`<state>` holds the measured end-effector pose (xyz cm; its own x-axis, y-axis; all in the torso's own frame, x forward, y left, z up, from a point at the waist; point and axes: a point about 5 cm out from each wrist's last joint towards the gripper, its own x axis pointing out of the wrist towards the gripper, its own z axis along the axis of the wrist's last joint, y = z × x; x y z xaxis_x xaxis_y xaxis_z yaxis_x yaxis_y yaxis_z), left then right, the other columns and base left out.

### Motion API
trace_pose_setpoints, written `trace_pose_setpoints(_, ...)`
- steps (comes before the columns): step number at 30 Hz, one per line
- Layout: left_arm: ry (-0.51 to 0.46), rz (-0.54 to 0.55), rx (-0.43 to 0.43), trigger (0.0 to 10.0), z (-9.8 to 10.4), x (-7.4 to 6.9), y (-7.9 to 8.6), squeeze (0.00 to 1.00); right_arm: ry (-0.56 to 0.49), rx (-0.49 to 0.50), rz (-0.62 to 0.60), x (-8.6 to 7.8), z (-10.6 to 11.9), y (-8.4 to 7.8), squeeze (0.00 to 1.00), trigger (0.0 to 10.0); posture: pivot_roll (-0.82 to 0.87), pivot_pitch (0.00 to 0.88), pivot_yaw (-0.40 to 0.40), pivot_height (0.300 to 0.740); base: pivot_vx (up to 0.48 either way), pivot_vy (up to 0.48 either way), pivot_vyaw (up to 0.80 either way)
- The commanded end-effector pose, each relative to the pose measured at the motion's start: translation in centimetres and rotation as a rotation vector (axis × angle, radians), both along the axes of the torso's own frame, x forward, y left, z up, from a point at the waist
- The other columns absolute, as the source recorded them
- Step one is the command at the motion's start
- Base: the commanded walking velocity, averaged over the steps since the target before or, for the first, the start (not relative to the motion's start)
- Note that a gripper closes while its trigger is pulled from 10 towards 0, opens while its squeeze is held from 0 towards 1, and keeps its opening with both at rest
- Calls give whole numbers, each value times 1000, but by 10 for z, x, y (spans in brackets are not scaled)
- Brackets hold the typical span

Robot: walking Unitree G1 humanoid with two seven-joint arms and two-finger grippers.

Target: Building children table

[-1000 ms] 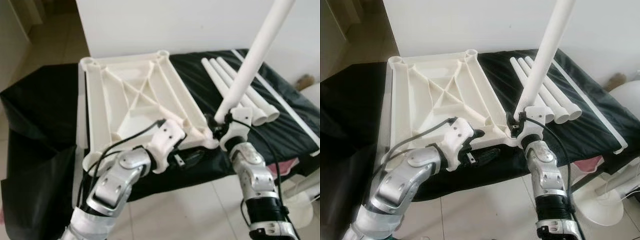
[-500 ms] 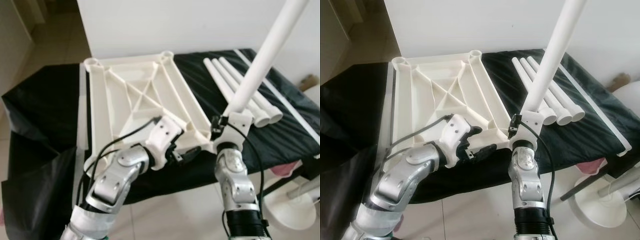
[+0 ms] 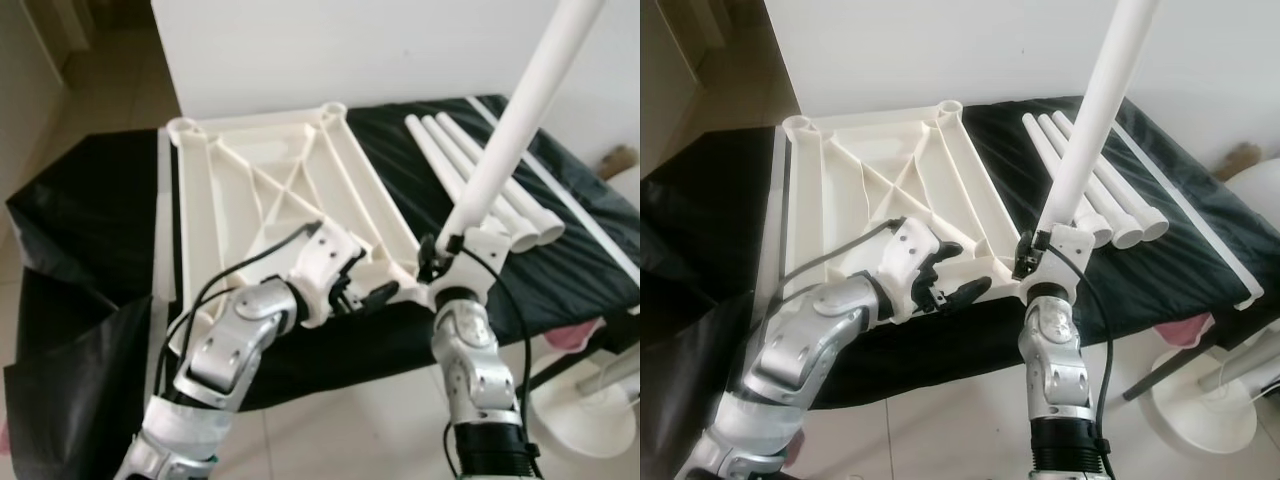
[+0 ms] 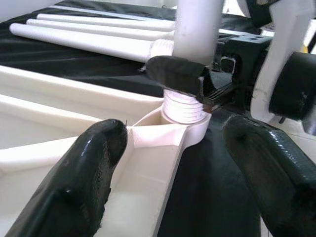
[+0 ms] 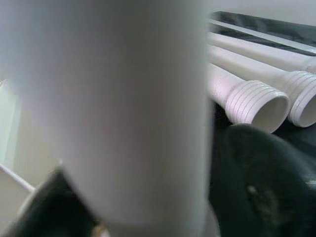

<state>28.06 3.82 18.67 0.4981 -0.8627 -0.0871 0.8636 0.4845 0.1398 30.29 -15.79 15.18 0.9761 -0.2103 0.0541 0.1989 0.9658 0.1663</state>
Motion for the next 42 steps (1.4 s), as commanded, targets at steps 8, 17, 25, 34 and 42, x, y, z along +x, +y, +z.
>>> trace_pose_setpoints(8,-15,28,9,10000,0,4,5,0,-15,-18,102,9,4,-9,1000,10000,-30,32,-19,740,0,0,0)
trace_pose_setpoints(17,-4,-11,7,10000,-1,-5,1,0,0,-93,268,15,3,-22,0,10000,-10,52,-20,740,0,0,0)
trace_pose_setpoints(25,-3,-32,12,10000,-2,-7,-1,0,-1,-278,478,27,9,-39,0,10000,-18,39,-11,740,0,0,0)
trace_pose_setpoints(34,-13,-48,11,10000,0,-6,-3,0,14,-349,682,33,7,-32,0,10000,-15,20,-12,740,0,0,0)
trace_pose_setpoints(42,-16,-53,17,10000,-1,-7,-5,0,28,-363,778,36,1,-32,0,9216,-7,14,-21,740,0,0,0)
